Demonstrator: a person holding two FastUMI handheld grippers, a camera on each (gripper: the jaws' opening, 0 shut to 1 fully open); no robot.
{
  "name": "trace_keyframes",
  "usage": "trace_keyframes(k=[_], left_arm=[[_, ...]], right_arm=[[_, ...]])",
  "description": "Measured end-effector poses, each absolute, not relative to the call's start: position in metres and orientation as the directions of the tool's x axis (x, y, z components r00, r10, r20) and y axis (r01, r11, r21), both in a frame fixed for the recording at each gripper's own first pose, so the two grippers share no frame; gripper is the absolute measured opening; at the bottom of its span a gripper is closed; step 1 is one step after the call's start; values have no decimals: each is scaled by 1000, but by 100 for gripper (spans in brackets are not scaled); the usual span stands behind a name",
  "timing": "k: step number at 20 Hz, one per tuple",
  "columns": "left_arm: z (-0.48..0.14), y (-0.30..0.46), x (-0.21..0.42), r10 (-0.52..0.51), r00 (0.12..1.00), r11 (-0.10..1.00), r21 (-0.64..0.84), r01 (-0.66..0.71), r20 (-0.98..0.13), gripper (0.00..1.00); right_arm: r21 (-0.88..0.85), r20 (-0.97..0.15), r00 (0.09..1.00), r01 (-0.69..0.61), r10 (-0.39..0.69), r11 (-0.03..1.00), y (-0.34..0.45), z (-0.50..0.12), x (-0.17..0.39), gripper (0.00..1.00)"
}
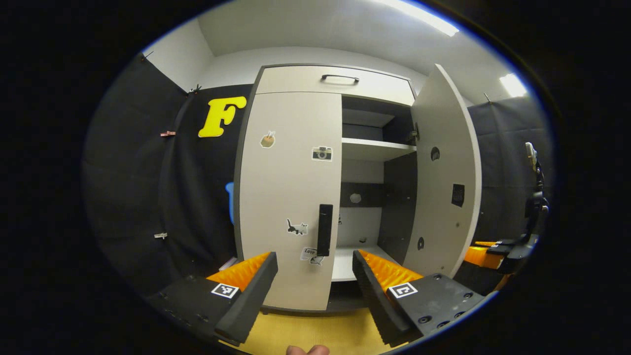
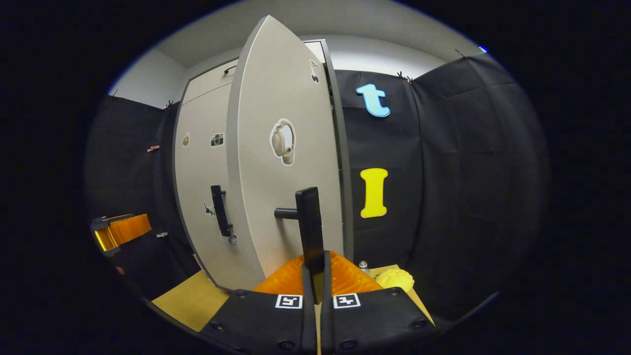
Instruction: Open the right door of the double-door shoe cabinet with the right hand, and open the left door with the left hand.
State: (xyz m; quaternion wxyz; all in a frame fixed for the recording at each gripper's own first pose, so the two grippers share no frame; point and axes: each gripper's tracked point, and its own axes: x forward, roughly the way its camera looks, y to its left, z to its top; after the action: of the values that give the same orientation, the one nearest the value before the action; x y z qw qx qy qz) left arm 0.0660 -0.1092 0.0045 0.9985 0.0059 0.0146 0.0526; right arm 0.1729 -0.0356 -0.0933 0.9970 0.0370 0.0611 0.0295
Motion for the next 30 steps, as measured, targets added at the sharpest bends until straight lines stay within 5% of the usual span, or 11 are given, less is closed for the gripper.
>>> trace_keyframes(k=[22,24,27,29,30], left_arm=[[4,-146,116,67,997,997,39,-65,-43,94],[5,-139,137,71,997,996,52,-69,-38,95],[-4,-126,172,84,995,996,47,-82,-54,94],[-9,-118,196,91,994,996,24,-90,-53,91],[-11,-113,207,98,994,995,17,-98,-47,82]], right_arm=[[53,-126,992,-8,15,999,-89,-84,136,8],[57,-122,992,0,7,998,-91,-82,126,17],[81,-107,994,-12,20,997,-88,-77,116,72],[99,-94,995,-16,25,995,-87,-73,110,99],[102,-91,996,-14,23,995,-87,-72,108,99]])
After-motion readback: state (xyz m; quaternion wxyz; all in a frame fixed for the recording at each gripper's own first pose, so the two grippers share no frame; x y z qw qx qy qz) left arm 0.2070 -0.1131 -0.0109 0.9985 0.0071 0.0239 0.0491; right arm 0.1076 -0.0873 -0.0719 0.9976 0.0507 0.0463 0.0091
